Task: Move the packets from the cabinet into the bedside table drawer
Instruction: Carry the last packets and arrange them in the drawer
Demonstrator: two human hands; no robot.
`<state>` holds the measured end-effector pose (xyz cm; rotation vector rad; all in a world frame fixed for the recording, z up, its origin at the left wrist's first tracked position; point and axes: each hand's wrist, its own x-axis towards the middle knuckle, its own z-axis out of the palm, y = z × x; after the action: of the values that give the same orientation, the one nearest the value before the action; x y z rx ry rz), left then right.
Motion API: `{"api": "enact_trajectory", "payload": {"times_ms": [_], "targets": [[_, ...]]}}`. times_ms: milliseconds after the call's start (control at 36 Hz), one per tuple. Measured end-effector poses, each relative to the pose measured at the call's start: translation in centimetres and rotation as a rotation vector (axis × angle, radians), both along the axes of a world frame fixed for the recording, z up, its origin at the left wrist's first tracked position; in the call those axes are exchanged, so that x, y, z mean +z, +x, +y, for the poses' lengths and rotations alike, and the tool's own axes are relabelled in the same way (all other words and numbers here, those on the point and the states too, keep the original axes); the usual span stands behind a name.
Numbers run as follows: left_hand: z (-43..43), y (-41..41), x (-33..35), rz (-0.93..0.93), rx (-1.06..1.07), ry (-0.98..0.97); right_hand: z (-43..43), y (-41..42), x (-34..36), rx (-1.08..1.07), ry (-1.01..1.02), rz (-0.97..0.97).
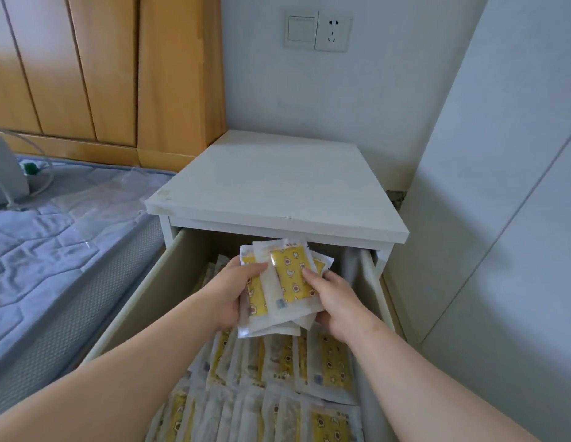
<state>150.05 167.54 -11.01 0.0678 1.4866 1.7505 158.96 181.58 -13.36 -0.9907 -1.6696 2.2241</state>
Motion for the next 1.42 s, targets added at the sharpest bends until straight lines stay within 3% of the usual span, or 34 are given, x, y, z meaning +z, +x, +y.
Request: {"api": "enact_trajectory", "payload": {"times_ms": [83, 194, 444, 667, 972, 1167, 1417], "targets": [[-0.5, -1.2, 0.0, -0.055, -0.07, 0.032, 0.2, -0.7, -0.3, -0.004, -0.042, -0.003], [-0.7, -2.0, -0.7, 0.009, -0.167, -0.004, 0.0, -1.3, -0.9, -0.014, -0.039, -0.043], [1.0, -1.6, -1.8, 0.089, 0.017, -0.17, 0.3, -2.2, -1.9, -0.174, 0.089, -0.121], [0.9, -4.4, -2.5, 0.121, -0.017, -0.121, 1.1, -3.9, -1.8, -0.199, 0.047, -0.112], [2.6, -6.3, -2.4, 0.086, -0.046, -0.076, 3.5, -2.7, -2.2, -0.44, 0.077, -0.1], [1.2, -8.5, -2.0, 0.336, -0.013, -0.274, 4.2, -4.5, -3.3, -0.483, 0.159, -0.141], [1.6, -10.6, -2.4, 0.197, 0.026, -0.174, 5.6, -7.0, -6.5, -0.368, 0.381, -0.31]]}}
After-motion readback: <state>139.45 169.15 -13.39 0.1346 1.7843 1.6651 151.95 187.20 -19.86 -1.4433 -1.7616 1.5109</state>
